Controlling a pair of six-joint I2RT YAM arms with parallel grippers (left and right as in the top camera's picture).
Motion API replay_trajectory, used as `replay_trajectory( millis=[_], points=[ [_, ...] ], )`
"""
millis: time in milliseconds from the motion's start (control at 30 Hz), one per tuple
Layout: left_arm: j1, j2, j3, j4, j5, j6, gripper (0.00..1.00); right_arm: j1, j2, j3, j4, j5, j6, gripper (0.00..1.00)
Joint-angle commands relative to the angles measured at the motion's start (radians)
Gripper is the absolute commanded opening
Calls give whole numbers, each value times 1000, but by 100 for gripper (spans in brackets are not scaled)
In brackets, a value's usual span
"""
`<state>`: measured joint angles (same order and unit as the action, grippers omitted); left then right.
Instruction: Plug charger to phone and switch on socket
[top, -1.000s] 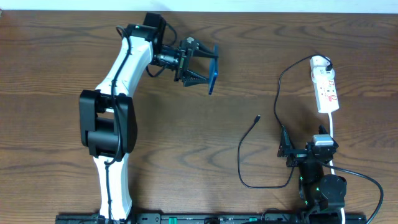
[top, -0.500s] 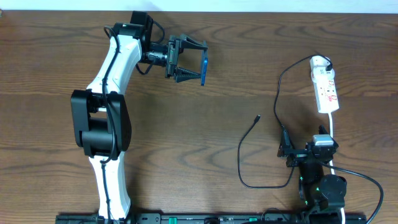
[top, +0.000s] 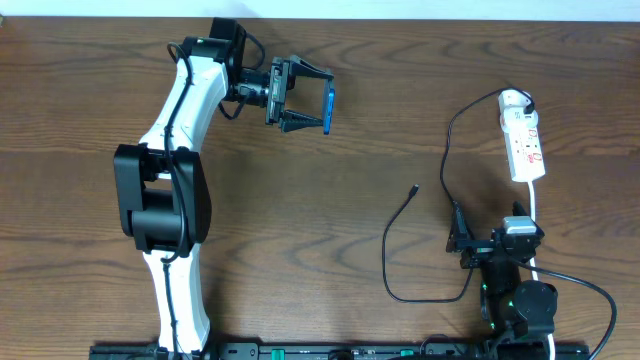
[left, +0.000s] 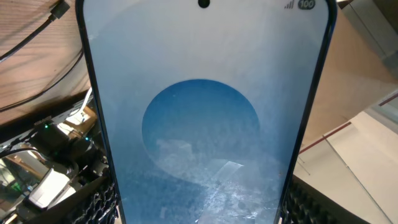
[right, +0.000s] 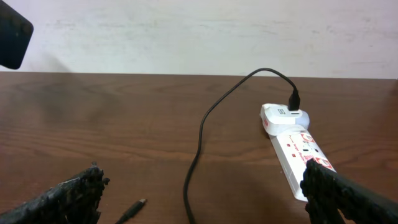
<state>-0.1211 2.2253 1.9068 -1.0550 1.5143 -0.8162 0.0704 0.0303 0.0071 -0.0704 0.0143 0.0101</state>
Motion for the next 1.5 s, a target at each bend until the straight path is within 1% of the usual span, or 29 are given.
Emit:
replay_trajectory(
  millis=[0, 933, 967, 1000, 1067, 1100, 1133, 1167, 1200, 1267, 1300, 1333, 1400, 1467],
  points=[
    [1, -38, 8, -5, 59, -13, 75, -5, -4, -2, -5, 2, -12, 99],
    [1, -38, 8, -5, 59, -13, 75, -5, -4, -2, 3, 0, -7, 99],
    [1, -38, 8, -6, 59, -13, 75, -5, -4, -2, 24, 0, 21, 99],
    [1, -38, 8, -6, 59, -13, 75, -5, -4, -2, 64, -20, 80, 99],
    [1, -38, 8, -6, 59, -13, 75, -5, -4, -2, 143, -124, 231, 99],
    [1, -38, 8, -6, 59, -13, 75, -5, -4, -2, 176, -201, 328, 99],
    [1, -38, 8, -6, 59, -12, 75, -5, -4, -2, 219, -289, 462, 99],
    [1, -38, 8, -6, 59, -12, 75, -5, -4, -2, 270, -310, 541, 99],
    [1, -38, 8, -5, 59, -13, 75, -5, -4, -2, 311, -335, 579, 99],
    [1, -38, 8, -6, 59, -13, 75, -5, -4, -2, 399, -378, 588, 99],
    [1, -38, 8, -5, 59, -13, 75, -5, -4, 2, 476, -388, 588, 99],
    [1, -38, 8, -5, 59, -13, 75, -5, -4, 13, 488, -388, 588, 99],
    [1, -38, 8, -6, 59, -13, 75, -5, 5, 74, 443, -392, 567, 99],
    [1, -38, 8, -5, 59, -13, 75, -5, 49, 179, 316, -406, 495, 99]
  ],
)
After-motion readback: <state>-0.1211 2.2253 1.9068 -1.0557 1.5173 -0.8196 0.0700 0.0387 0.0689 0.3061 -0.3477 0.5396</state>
